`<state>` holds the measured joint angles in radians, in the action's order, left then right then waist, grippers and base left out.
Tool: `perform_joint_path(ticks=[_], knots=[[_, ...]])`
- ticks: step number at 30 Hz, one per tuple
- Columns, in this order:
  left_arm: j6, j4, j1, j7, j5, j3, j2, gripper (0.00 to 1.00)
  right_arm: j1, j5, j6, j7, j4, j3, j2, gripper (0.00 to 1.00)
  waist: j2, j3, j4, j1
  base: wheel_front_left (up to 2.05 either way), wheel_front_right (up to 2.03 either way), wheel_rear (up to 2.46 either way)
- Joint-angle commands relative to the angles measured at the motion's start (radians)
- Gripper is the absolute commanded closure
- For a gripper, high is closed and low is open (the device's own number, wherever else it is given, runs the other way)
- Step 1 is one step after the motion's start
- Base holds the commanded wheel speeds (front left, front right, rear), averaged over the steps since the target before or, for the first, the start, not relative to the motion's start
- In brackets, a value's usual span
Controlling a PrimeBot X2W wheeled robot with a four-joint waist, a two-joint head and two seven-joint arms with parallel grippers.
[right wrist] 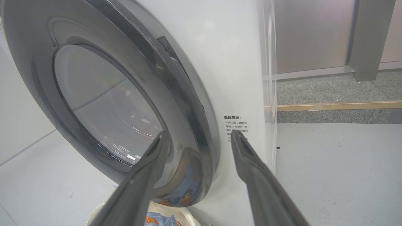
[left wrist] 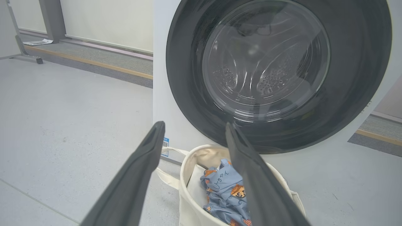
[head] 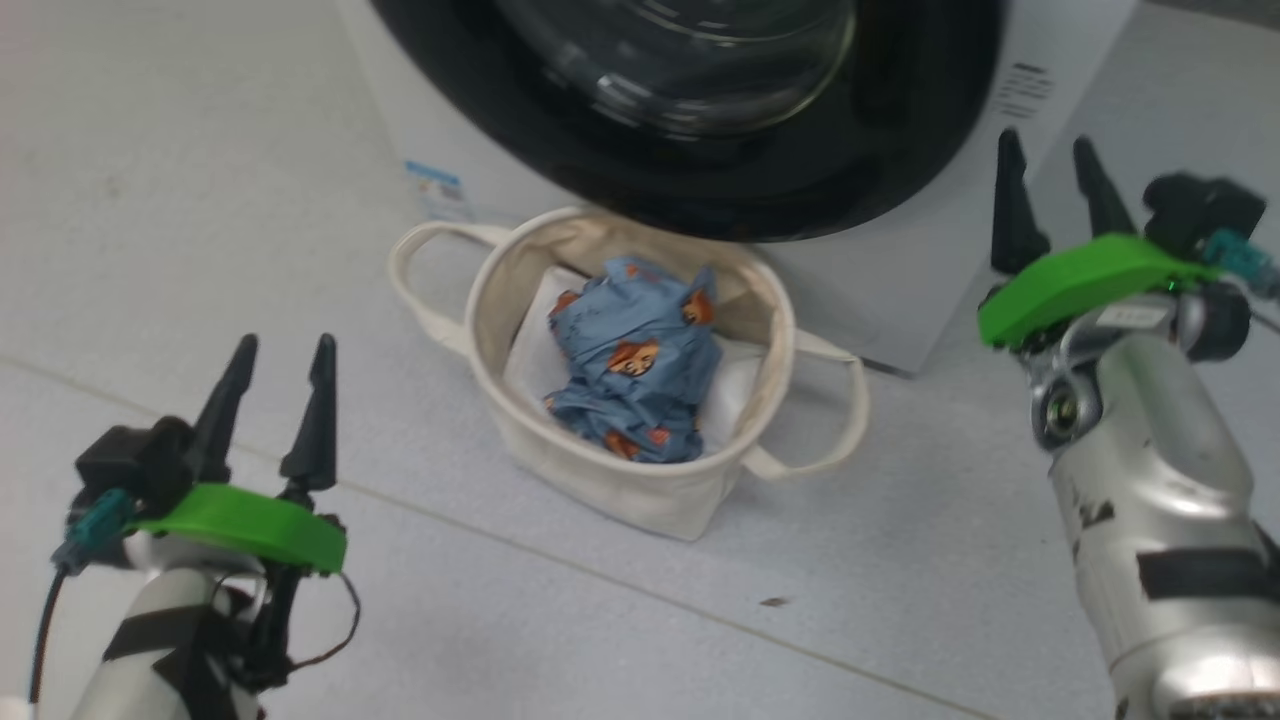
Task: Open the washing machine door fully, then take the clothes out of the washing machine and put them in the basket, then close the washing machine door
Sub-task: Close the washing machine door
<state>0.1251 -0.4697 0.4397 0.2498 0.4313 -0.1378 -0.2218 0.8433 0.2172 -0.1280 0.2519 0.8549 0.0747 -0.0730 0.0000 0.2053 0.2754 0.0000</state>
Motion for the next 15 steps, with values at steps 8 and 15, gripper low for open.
perform_joint_path(ticks=[8,15], knots=[[0.006,0.055,-0.046,0.012,-0.009,0.086,-0.116,0.00,-0.167,0.018,-0.003,0.010,-0.195,-0.095,0.022,0.00,0.0000,-0.098,-0.174,0.0000,0.00,0.00,0.00],[0.006,0.038,-0.078,0.012,0.032,0.144,-0.133,0.00,-0.277,0.041,-0.003,0.010,-0.290,-0.105,0.023,0.00,0.0000,-0.138,-0.271,0.0000,0.00,0.00,0.00]])
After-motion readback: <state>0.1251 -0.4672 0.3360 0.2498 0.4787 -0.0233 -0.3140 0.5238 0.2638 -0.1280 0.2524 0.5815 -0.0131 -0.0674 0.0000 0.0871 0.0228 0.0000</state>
